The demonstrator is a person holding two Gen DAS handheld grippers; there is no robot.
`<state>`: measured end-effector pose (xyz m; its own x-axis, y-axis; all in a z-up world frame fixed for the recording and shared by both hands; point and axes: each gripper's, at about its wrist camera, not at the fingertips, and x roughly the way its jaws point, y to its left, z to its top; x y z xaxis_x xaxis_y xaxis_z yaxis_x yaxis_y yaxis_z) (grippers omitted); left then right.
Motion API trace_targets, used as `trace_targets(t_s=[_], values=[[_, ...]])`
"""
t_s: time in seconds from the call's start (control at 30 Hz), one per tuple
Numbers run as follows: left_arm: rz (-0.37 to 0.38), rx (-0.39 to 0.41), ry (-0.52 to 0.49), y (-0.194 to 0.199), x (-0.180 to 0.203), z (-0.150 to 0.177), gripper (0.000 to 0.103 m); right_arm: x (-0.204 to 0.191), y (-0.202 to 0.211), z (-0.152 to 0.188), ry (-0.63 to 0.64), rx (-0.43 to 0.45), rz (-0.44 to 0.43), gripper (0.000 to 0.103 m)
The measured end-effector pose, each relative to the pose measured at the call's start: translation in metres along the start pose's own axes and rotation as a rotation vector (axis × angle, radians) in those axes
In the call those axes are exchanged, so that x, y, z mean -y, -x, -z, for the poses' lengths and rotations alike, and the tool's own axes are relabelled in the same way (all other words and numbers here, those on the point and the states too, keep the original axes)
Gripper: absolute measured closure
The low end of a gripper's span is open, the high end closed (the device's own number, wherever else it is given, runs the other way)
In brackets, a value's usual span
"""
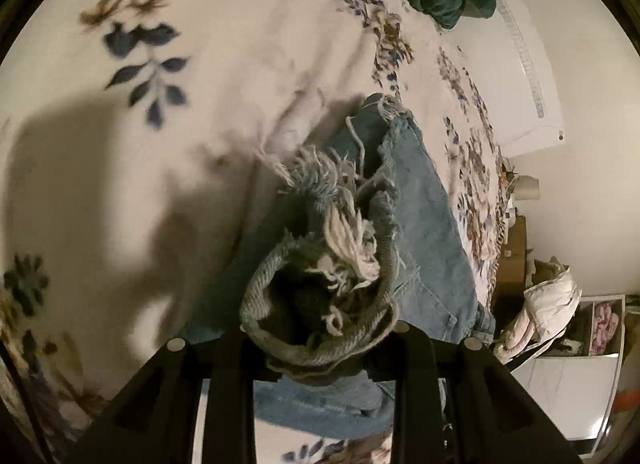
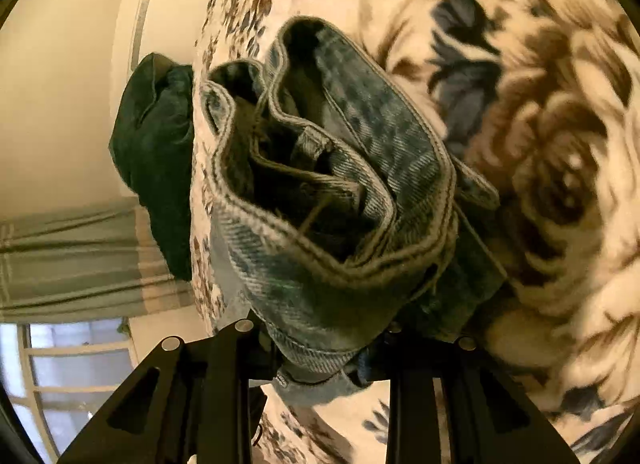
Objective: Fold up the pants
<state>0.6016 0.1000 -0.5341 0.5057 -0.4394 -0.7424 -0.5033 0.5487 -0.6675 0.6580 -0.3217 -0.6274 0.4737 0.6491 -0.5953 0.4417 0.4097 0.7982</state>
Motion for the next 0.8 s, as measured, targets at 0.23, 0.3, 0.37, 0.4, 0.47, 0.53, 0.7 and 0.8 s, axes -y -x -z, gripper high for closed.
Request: trace_targets(t_s=[0.23,0.3,0.37,0.4,0.47,0.53,0.7,0.8], values=[[-0.011,0.028,-0.012,0.021,-0.003,0.019,0.079,-0.014,0.001,-0.002,0.052,-0.04,0.015,0.073],[-0.033,0.028,-0.023,0.018,-0.001,0.021,0.079,-0.013,-0.004,-0.008,0.039,-0.066,0.028,0.07],[-0.041,0.037,-0.034,0.019,0.001,0.024,0.078,-0.011,-0.004,-0.015,0.028,-0.085,0.051,0.068],[-0.046,0.038,-0.046,0.02,0.002,0.026,0.078,-0.011,-0.001,-0.018,0.032,-0.082,0.059,0.066],[-0.059,0.039,-0.062,0.02,0.004,0.029,0.078,-0.01,0.007,-0.017,0.031,-0.07,0.067,0.065],[-0.069,0.044,-0.069,0.021,0.002,0.031,0.078,-0.007,0.015,-0.019,0.015,-0.047,0.074,0.059],[-0.18,0.037,-0.115,0.027,0.013,0.035,0.063,-0.021,0.029,-0.023,0.127,-0.033,0.217,0.017],[-0.348,0.08,-0.253,0.04,0.034,0.042,0.032,-0.054,0.039,-0.012,0.363,0.022,0.438,0.011]])
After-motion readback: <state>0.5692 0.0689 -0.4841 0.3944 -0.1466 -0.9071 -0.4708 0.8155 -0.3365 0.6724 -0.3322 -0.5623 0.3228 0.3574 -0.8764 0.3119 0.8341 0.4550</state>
